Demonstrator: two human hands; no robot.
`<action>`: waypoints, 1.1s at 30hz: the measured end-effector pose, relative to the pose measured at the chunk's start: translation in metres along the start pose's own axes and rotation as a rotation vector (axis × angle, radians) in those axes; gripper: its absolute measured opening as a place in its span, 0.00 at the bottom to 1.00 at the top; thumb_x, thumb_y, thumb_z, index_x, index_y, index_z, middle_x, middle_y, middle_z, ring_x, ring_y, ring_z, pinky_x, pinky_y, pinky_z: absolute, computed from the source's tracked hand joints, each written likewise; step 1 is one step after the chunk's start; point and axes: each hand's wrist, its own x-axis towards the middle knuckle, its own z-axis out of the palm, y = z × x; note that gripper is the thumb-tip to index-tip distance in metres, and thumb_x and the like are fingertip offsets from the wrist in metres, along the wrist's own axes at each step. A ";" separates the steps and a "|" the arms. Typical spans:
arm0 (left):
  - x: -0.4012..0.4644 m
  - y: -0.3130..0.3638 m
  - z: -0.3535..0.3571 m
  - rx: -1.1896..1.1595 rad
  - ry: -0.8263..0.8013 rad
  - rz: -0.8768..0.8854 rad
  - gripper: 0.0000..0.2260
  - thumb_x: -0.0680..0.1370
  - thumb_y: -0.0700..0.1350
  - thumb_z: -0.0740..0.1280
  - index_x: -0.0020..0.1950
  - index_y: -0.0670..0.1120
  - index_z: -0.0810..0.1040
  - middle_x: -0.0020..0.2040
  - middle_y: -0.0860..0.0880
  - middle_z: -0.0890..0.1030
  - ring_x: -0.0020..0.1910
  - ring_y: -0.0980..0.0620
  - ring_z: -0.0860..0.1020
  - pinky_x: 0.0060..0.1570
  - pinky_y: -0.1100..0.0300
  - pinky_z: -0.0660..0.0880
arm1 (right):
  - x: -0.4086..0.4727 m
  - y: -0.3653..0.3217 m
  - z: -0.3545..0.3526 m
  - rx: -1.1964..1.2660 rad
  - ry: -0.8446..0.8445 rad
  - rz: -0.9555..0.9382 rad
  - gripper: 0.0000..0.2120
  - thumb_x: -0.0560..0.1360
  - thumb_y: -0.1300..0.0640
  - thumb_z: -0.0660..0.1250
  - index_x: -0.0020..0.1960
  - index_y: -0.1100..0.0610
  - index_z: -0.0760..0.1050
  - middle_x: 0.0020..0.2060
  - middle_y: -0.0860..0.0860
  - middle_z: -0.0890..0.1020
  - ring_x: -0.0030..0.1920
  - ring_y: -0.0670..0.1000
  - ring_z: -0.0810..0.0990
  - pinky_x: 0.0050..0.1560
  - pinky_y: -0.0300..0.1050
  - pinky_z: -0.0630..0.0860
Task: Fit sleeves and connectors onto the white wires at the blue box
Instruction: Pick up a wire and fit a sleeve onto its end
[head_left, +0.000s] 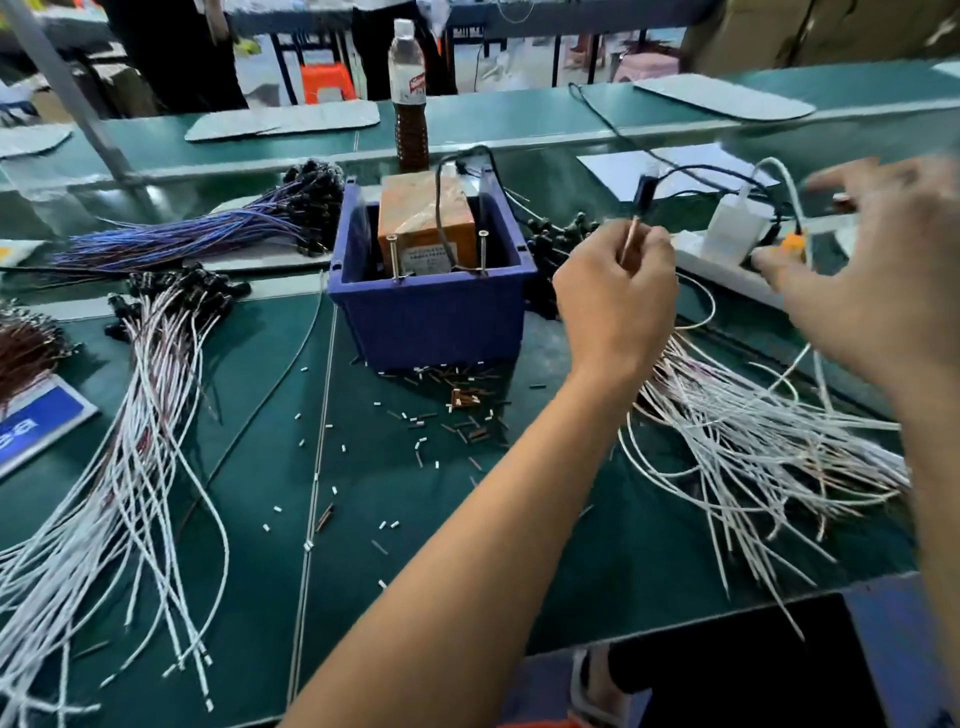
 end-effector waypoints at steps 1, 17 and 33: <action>0.000 -0.004 0.003 -0.008 0.001 -0.056 0.14 0.83 0.44 0.65 0.42 0.37 0.82 0.37 0.42 0.83 0.37 0.45 0.78 0.42 0.49 0.75 | -0.004 -0.003 0.001 0.045 -0.016 -0.098 0.28 0.70 0.40 0.71 0.67 0.52 0.76 0.61 0.63 0.77 0.65 0.67 0.73 0.67 0.60 0.70; 0.036 0.009 0.021 -0.011 -0.175 -0.248 0.24 0.87 0.57 0.51 0.46 0.44 0.78 0.48 0.43 0.83 0.52 0.40 0.81 0.58 0.43 0.78 | -0.009 0.014 0.003 0.394 -0.656 -0.076 0.19 0.85 0.48 0.61 0.40 0.50 0.84 0.23 0.47 0.73 0.23 0.45 0.71 0.27 0.44 0.70; 0.066 -0.024 0.020 -0.037 -0.080 -0.590 0.06 0.83 0.37 0.61 0.51 0.41 0.64 0.35 0.44 0.81 0.32 0.46 0.82 0.36 0.58 0.80 | -0.035 0.012 0.023 -0.177 -0.633 -0.017 0.19 0.79 0.38 0.69 0.36 0.49 0.77 0.33 0.48 0.81 0.36 0.50 0.79 0.37 0.46 0.75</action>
